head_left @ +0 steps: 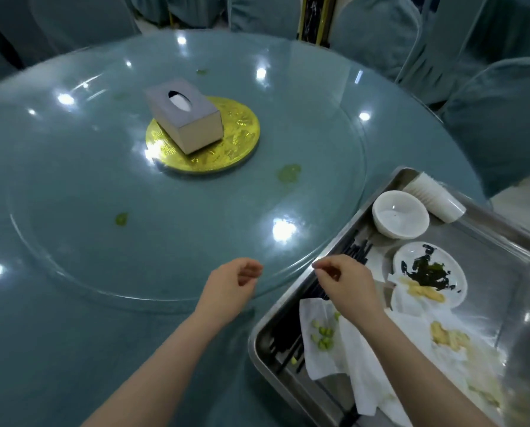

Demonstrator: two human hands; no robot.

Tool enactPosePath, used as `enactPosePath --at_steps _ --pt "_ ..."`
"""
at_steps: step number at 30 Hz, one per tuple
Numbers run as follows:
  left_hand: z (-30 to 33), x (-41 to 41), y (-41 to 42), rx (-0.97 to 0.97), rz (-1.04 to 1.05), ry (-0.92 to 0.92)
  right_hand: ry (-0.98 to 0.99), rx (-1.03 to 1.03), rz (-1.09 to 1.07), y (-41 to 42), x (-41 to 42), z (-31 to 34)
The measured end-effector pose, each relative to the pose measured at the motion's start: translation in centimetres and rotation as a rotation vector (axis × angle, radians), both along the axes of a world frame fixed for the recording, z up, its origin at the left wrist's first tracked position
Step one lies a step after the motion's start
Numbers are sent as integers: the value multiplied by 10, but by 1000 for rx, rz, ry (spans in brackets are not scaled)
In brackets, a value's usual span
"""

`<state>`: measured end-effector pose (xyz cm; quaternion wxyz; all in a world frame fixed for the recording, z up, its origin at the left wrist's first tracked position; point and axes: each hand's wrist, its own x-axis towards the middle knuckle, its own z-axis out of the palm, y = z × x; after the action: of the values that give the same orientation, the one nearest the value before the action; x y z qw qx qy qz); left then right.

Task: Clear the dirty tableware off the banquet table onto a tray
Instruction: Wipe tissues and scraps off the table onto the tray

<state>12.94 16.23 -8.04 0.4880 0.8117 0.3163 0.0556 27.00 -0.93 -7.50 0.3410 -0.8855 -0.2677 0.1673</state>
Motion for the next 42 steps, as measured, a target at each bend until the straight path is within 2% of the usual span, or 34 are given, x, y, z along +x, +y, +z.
enactPosePath --at_steps 7,12,13,15,17,20,23,25,28,34,42 --pt "1 -13 75 88 147 -16 24 66 140 104 13 -5" --pt "-21 -27 143 326 157 244 10 30 211 173 32 -16" --pt "-26 -30 155 375 122 341 0 19 238 188 36 -18" --pt "-36 -32 176 593 -63 589 -49 -21 306 221 47 -19" --pt "-41 -31 191 741 -280 699 -143 -65 365 257 57 -17" --pt "-48 -24 204 750 -424 717 -284 -46 425 312 74 -10" --pt "-53 -23 205 747 -409 709 -441 -65 477 377 92 1" --pt "-52 -23 203 718 -386 700 -510 -154 531 418 100 5" --pt "-48 -22 202 698 -377 686 -489 -315 531 457 106 5" --pt "-45 -22 203 674 -377 709 -570 -353 469 448 104 10" --pt "-34 -14 193 647 -345 735 -605 -276 514 329 69 3"
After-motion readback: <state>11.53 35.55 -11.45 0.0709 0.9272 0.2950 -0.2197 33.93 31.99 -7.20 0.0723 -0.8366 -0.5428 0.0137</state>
